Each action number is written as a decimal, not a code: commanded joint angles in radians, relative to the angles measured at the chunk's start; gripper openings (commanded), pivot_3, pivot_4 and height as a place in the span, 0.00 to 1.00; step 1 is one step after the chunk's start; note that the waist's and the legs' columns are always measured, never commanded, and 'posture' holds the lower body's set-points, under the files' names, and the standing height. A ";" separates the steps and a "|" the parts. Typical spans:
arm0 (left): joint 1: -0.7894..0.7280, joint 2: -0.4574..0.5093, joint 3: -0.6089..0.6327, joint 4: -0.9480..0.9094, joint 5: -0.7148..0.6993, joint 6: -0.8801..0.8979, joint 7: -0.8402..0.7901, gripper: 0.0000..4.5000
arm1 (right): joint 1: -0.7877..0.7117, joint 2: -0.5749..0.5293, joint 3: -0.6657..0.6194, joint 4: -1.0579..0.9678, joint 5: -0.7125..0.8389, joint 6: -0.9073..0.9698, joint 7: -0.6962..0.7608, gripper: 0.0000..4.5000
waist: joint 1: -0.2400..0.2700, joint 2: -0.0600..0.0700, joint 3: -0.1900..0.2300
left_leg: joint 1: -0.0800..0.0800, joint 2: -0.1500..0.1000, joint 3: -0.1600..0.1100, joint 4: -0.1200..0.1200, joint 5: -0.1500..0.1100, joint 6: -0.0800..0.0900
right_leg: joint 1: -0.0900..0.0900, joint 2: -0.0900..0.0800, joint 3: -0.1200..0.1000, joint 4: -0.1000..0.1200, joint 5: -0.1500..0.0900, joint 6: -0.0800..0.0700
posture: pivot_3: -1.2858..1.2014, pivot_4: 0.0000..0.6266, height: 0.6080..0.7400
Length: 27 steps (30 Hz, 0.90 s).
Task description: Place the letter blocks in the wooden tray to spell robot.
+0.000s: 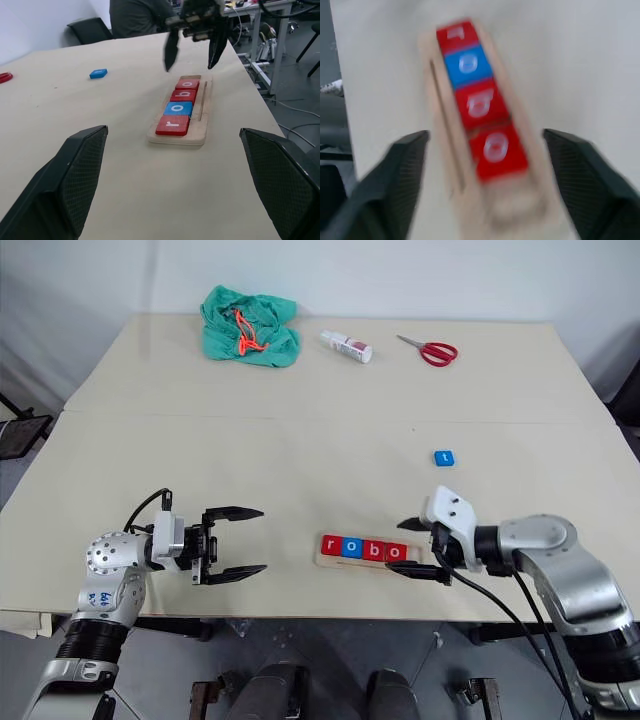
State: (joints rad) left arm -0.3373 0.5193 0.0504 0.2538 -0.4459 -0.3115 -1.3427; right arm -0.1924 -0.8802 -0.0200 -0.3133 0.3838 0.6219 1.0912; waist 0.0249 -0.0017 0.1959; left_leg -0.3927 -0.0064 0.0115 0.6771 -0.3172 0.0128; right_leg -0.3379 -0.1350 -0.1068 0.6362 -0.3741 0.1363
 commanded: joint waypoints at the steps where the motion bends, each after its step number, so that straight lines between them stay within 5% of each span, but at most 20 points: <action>1: -0.006 -0.004 0.005 0.000 -0.001 -0.017 0.000 1.00 | 0.022 -0.022 -0.040 -0.033 -0.015 -0.015 -0.037 0.56 | -0.002 0.000 0.000 | 0.000 0.000 0.000 0.000 0.000 0.000 | 0.000 0.000 0.000 0.000 0.000 0.000 | 0.52 0.24 1.00; 8: -0.022 -0.011 0.001 0.014 0.001 -0.022 -0.005 1.00 | -0.021 0.001 0.026 0.027 -0.045 -0.018 -0.073 0.02 | -0.004 0.000 0.000 | 0.001 0.001 0.002 0.000 0.000 0.000 | 0.000 0.000 0.001 0.000 0.000 0.000 | 0.52 0.24 1.00; 27: -0.007 -0.001 0.010 0.008 0.002 -0.029 0.007 1.00 | -0.086 0.020 0.031 0.042 -0.025 -0.019 -0.085 0.01 | -0.001 0.000 0.000 | 0.000 0.000 0.001 0.001 0.000 0.000 | 0.000 0.000 0.000 0.000 0.000 0.000 | 0.52 0.24 1.00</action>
State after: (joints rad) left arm -0.3448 0.5115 0.0486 0.2802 -0.4445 -0.3243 -1.3409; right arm -0.2758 -0.8466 0.0636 -0.2342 0.3371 0.5986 1.0145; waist 0.0236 -0.0017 0.1959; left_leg -0.3925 -0.0059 0.0123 0.6780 -0.3172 0.0128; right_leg -0.3381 -0.1349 -0.1063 0.6361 -0.3741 0.1363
